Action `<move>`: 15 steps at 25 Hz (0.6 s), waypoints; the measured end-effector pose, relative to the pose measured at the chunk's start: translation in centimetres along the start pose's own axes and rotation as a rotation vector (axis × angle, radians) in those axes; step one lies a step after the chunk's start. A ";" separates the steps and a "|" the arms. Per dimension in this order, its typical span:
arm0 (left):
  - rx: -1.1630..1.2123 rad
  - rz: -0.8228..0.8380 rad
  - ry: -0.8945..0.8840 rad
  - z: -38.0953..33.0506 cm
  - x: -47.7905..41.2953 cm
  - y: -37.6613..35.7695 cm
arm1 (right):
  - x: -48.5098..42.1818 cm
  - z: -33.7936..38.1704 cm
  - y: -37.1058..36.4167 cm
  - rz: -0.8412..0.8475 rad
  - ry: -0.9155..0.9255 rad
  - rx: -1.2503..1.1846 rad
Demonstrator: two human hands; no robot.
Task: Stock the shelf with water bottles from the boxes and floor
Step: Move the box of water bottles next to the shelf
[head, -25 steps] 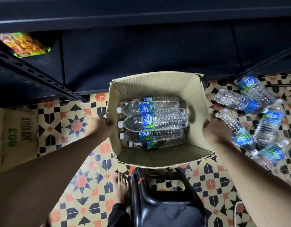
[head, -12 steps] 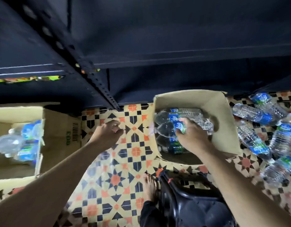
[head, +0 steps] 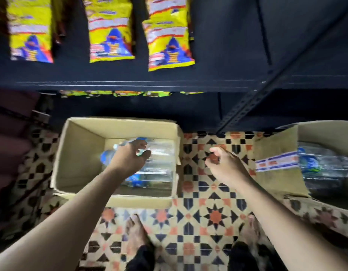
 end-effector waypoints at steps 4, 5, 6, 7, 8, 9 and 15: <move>-0.036 -0.052 0.080 9.2 -3.7 3.6 | -2.2 5.2 -6.4 -0.017 -0.051 -0.116; -0.032 -0.088 0.115 12.2 -5.2 4.4 | -3.2 6.1 -8.5 -0.038 -0.064 -0.113; -0.006 -0.131 0.139 14.5 -6.5 4.8 | -3.9 6.6 -10.0 -0.067 -0.073 -0.127; 0.009 -0.177 0.161 16.3 -7.5 5.3 | -4.5 7.0 -11.2 -0.111 -0.078 -0.166; 0.013 -0.221 0.188 17.9 -8.5 5.8 | -5.2 6.9 -12.4 -0.158 -0.092 -0.209; 0.001 -0.271 0.223 19.2 -9.3 6.3 | -5.7 6.5 -13.3 -0.206 -0.118 -0.249; 0.180 -0.246 0.572 26.8 -14.5 7.5 | -7.7 3.2 -16.5 -0.317 -0.348 -0.267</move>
Point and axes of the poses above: each hand's wrist, its own x-axis away from the middle knuckle, its own y-axis out of the back of the hand, z = x × y, the point moved 6 cm from there along -x, towards the middle knuckle, and after that the axes turned 12 degrees about y, right-handed, at the moved point
